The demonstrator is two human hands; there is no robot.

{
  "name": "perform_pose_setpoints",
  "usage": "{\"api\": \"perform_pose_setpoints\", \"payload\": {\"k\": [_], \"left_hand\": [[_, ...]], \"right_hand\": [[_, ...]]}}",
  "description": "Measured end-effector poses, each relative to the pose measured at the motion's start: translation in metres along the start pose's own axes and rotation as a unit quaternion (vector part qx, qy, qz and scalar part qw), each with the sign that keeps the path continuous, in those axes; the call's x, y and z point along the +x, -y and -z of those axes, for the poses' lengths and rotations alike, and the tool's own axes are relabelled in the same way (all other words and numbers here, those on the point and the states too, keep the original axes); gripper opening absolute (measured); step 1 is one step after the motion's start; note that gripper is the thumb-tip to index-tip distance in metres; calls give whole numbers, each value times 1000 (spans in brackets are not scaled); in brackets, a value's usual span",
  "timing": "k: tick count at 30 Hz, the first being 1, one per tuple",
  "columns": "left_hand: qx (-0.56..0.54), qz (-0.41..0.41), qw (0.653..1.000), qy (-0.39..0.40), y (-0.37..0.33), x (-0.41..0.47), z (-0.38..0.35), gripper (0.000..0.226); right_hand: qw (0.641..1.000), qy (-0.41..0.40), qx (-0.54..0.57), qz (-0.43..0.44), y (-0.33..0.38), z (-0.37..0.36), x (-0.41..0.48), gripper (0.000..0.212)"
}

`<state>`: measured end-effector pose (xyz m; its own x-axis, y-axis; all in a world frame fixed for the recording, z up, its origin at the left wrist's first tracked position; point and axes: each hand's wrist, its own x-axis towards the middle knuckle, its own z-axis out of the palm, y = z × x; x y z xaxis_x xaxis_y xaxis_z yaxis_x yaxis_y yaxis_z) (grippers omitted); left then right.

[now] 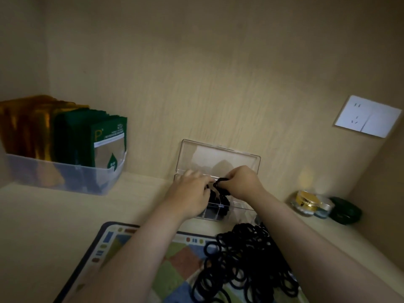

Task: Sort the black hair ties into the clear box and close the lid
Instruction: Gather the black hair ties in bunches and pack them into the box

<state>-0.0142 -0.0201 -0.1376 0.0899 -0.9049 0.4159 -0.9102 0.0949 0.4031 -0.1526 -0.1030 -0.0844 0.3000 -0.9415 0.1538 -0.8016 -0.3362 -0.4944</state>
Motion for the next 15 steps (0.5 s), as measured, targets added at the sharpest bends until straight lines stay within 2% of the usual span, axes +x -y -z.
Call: {"api": "perform_pose_setpoints", "payload": {"k": [7, 11, 15], "left_hand": [[56, -7, 997, 46, -3, -1, -2, 46], [54, -6, 996, 69, -7, -3, 2, 44], [56, -5, 996, 76, -7, -3, 4, 45]], "right_hand": [[973, 13, -229, 12, 9, -7, 4, 19], [974, 66, -217, 2, 5, -8, 8, 13], [979, 109, -167, 33, -2, 3, 9, 25]]}}
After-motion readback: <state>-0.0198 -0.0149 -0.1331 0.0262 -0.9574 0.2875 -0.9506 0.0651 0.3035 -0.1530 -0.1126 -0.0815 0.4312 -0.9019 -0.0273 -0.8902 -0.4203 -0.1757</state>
